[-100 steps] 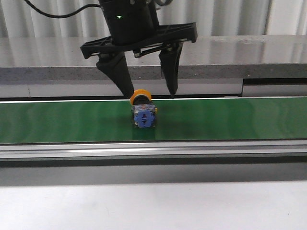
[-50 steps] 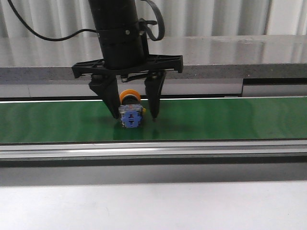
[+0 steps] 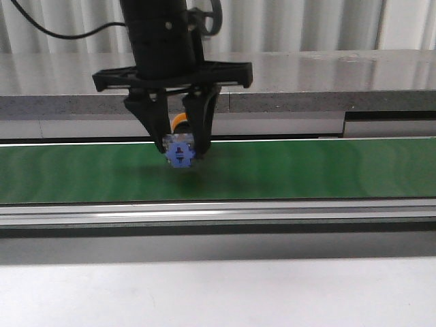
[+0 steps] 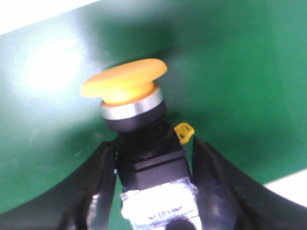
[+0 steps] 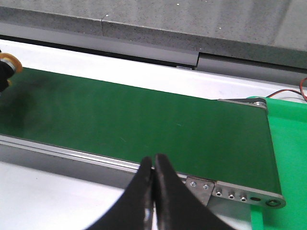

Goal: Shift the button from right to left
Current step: 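Lift the button with the left gripper and carry it over the blue tray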

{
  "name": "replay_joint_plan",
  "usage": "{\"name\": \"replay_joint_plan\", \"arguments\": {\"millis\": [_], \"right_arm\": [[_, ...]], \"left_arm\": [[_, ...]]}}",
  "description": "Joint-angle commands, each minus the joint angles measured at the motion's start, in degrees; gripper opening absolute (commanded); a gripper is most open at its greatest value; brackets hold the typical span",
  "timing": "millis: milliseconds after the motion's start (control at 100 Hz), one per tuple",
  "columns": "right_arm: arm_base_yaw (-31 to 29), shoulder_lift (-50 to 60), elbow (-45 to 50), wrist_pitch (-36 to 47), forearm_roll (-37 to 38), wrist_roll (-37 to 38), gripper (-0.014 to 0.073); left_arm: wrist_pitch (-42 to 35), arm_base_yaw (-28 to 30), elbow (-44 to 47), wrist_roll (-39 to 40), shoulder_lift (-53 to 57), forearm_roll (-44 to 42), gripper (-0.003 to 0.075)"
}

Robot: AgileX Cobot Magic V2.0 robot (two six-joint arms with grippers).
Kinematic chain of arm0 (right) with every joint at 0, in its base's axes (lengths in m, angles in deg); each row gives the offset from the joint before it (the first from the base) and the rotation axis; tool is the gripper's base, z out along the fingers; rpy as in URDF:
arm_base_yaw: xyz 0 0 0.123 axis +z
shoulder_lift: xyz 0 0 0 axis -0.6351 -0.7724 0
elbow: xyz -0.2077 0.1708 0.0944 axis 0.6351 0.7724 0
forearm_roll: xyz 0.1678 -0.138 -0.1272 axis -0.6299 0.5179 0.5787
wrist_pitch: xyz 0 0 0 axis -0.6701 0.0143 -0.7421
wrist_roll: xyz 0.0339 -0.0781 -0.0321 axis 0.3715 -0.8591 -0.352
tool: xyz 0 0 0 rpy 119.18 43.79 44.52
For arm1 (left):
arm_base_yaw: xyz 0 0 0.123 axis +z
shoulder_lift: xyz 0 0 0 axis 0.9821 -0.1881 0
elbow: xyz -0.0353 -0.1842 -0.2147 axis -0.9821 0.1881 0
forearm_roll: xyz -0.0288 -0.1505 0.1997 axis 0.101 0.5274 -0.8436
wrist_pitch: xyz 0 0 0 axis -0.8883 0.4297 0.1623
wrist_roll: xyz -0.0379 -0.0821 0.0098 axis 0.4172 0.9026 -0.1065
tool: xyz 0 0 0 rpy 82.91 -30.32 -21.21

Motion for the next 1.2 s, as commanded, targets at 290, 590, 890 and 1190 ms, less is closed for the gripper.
{"name": "replay_joint_plan", "arguments": {"millis": [290, 590, 890, 1190], "right_arm": [[0.0, -0.2, -1.5, 4.0, -0.4, -0.4, -0.0066], [0.0, -0.2, -1.5, 4.0, -0.4, -0.4, -0.0066], [0.0, -0.2, -1.5, 4.0, -0.4, -0.4, -0.0066], [0.0, -0.2, -1.5, 4.0, -0.4, -0.4, -0.0066]], "left_arm": [[4.5, 13.1, -1.7, -12.9, 9.1, -0.3, 0.0166], [4.5, 25.2, -1.5, -18.5, 9.3, -0.3, 0.0166], [4.5, 37.0, 1.5, -23.2, 9.3, -0.3, 0.0166], [4.5, 47.5, 7.2, -35.4, 9.3, 0.8, 0.0171]]}}
